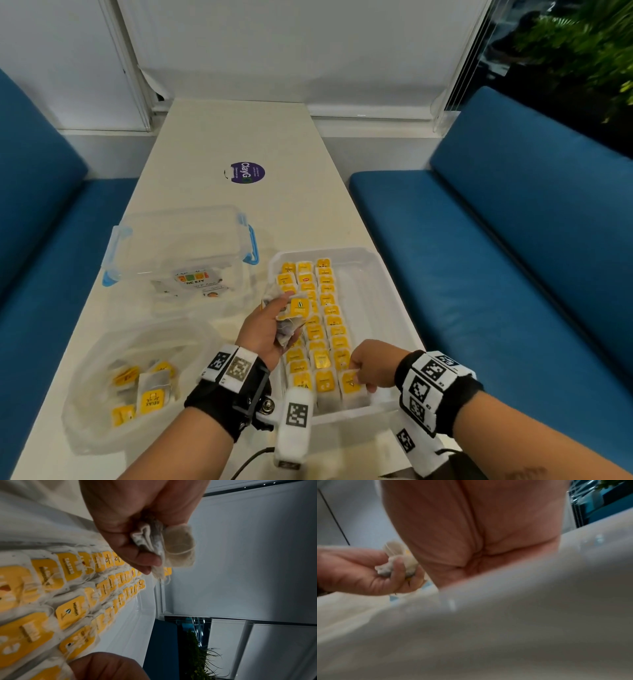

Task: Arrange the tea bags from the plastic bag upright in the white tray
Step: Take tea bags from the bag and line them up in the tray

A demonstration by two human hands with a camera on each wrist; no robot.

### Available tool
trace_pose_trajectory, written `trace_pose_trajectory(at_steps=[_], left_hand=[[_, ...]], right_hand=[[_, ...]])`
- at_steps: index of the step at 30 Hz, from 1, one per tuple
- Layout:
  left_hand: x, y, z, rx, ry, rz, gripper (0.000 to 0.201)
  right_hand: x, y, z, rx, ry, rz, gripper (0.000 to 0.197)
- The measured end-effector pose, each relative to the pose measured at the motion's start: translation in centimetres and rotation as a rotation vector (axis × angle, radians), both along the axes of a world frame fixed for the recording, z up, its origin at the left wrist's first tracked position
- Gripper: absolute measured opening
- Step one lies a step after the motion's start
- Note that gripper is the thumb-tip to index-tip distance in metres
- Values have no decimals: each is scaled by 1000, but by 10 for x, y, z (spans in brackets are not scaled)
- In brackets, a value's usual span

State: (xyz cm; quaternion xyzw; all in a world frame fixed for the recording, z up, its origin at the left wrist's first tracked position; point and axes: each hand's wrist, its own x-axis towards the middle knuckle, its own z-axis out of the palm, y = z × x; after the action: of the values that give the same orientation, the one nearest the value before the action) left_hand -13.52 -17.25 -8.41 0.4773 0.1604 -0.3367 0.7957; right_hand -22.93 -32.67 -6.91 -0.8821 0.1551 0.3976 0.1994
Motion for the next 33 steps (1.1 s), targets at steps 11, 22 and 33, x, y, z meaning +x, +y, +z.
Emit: trace_pose_trajectory(at_steps=[11,22,33], left_hand=[[0,1,-2,11,-15,-20,26],[-5,-4,7,-18,-8,-80,17],[-18,-21,33,-107,-89,-176,27]], right_hand=[[5,2,-10,14,26,-174,12],[8,-14,55,129,-297,-318,21],[30,2,82,291,-823,-320,15]])
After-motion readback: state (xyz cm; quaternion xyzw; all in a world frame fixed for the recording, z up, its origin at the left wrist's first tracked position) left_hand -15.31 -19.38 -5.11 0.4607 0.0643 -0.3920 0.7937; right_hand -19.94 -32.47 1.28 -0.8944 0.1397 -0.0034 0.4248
